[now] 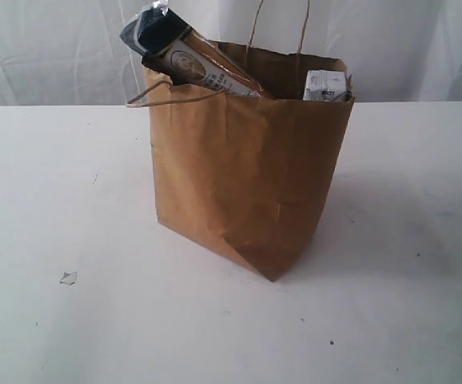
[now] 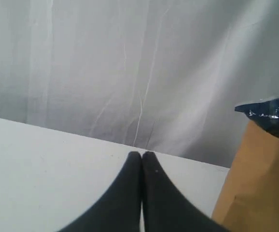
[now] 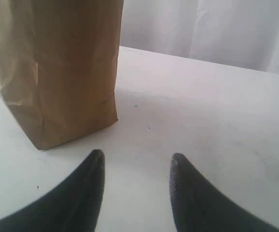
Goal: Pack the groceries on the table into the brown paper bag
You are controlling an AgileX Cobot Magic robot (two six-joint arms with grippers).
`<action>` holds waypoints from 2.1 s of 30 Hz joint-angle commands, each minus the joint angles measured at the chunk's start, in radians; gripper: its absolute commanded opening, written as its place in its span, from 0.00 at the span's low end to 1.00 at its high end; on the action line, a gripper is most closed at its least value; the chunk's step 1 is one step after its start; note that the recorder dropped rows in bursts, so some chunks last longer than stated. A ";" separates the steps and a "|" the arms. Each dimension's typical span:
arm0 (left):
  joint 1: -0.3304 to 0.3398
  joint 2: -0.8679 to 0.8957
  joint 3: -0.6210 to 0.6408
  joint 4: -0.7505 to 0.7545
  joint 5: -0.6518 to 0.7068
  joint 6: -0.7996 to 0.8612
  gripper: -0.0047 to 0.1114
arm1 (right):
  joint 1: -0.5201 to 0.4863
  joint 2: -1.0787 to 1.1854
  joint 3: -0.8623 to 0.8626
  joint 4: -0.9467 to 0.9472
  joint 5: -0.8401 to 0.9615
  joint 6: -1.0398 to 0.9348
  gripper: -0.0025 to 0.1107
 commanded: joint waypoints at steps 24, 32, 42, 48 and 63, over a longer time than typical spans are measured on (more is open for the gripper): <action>-0.004 -0.040 0.062 -1.812 -0.096 1.885 0.04 | -0.005 -0.006 0.005 -0.003 -0.006 0.002 0.39; -0.010 -0.044 0.087 -1.824 -0.069 1.935 0.04 | -0.005 -0.006 0.005 -0.003 -0.006 0.002 0.39; -0.013 -0.198 0.260 -1.856 -0.077 1.988 0.04 | -0.005 -0.006 0.005 -0.003 -0.006 0.009 0.39; -0.013 -0.268 0.263 -1.906 -0.025 2.069 0.04 | -0.005 -0.006 0.005 -0.003 -0.006 0.013 0.39; -0.013 -0.268 0.263 -1.778 0.107 2.069 0.04 | -0.005 -0.006 0.005 -0.003 -0.008 0.016 0.39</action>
